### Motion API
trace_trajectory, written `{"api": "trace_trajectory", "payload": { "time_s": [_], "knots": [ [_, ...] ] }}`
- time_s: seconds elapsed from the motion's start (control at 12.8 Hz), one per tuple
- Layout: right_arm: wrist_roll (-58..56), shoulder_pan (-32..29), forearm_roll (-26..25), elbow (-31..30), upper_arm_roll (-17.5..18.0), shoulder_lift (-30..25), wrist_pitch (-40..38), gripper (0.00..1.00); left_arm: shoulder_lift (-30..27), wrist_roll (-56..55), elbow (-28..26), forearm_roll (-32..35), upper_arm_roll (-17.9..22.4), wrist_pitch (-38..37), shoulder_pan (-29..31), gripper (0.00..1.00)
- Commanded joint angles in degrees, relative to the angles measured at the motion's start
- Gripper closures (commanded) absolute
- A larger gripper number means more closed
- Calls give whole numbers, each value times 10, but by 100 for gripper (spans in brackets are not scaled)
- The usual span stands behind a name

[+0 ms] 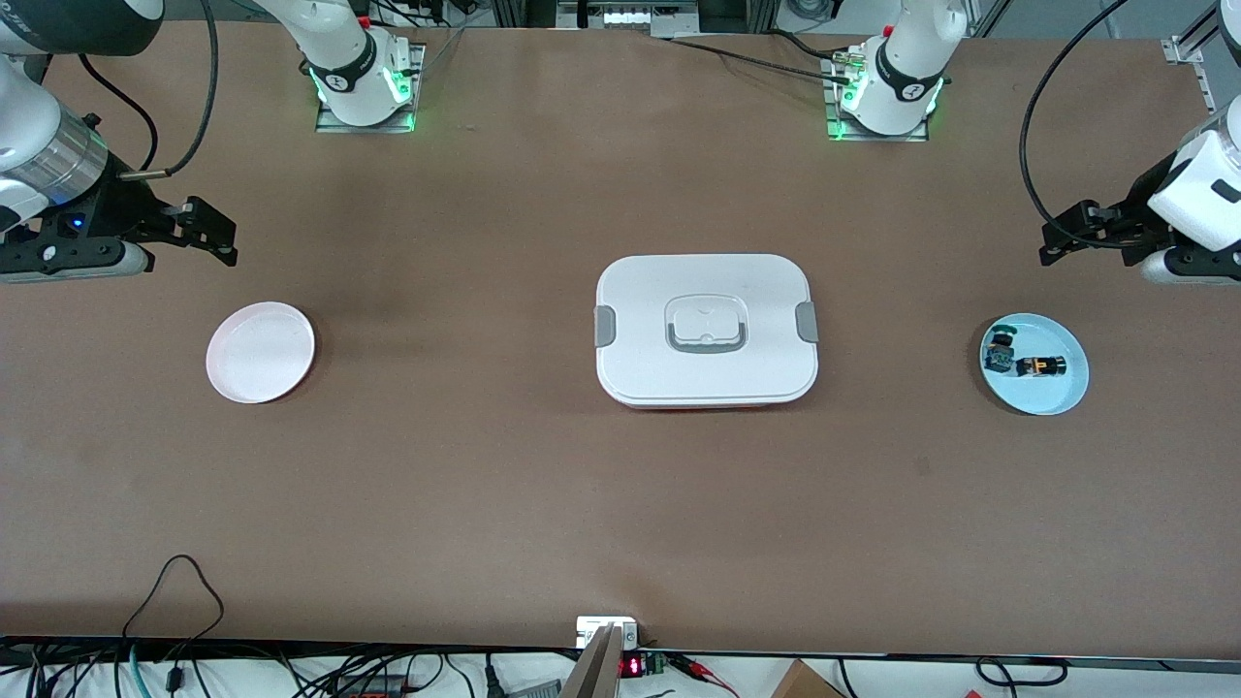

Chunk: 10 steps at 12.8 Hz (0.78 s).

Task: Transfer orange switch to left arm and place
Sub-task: 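Open the left gripper and raise it from the blue plate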

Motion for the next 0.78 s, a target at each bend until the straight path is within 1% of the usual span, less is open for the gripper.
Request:
{"api": "trace_trajectory", "payload": {
  "time_s": [0.0,0.71],
  "knots": [
    [0,-3,-2,12,3,4,-7,0,3,-8,7,7,-1,-7,-8,0],
    [0,-3,-3,12,4,4,-5,0,4,-11,14,8,-1,-8,-15,0]
  ]
}}
